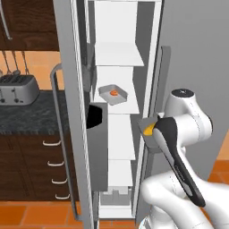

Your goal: Take the meat container that has the shrimp and place it on the second highest rack of the freezer. Then take the vegetable container that has the tomato and corn and place it on the highest rack of the freezer.

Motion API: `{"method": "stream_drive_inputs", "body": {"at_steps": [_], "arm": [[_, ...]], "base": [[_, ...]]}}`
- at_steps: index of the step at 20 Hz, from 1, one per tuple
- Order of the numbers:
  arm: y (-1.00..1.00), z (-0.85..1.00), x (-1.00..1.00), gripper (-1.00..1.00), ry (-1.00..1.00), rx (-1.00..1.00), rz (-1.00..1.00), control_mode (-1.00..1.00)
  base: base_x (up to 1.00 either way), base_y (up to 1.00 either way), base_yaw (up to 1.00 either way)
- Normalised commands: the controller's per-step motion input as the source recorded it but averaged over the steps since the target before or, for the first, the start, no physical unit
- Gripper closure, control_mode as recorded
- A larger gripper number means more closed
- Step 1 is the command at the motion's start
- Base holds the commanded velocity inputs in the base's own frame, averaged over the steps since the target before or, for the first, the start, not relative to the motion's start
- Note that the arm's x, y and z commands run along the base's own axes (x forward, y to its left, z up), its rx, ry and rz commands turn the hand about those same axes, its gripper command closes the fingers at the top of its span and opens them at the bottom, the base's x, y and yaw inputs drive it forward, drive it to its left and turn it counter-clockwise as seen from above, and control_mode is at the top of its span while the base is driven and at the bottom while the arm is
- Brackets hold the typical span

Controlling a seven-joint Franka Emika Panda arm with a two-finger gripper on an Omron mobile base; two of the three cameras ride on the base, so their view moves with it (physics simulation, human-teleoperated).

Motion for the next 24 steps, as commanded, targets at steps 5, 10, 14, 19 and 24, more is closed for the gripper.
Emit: {"method": "stream_drive_inputs", "body": {"at_steps": [5, 10, 14, 19, 24], "arm": [[0.0, 0.0, 0.0, 1.0, 0.0, 0.0, 0.0, 1.0], [0.0, 0.0, 0.0, 1.0, 0.0, 0.0, 0.0, 1.0], [0.0, 0.0, 0.0, 1.0, 0.0, 0.0, 0.0, 1.0], [0.0, 0.0, 0.0, 1.0, 0.0, 0.0, 0.0, 1.0], [0.0, 0.0, 0.0, 1.0, 0.0, 0.0, 0.0, 1.0]], "base": [[0.18, 0.01, 0.01], [0.18, 0.11, 0.0], [0.16, 0.34, -0.03], [0.19, 0.27, -0.15], [0.29, 0.21, -0.24]]}}
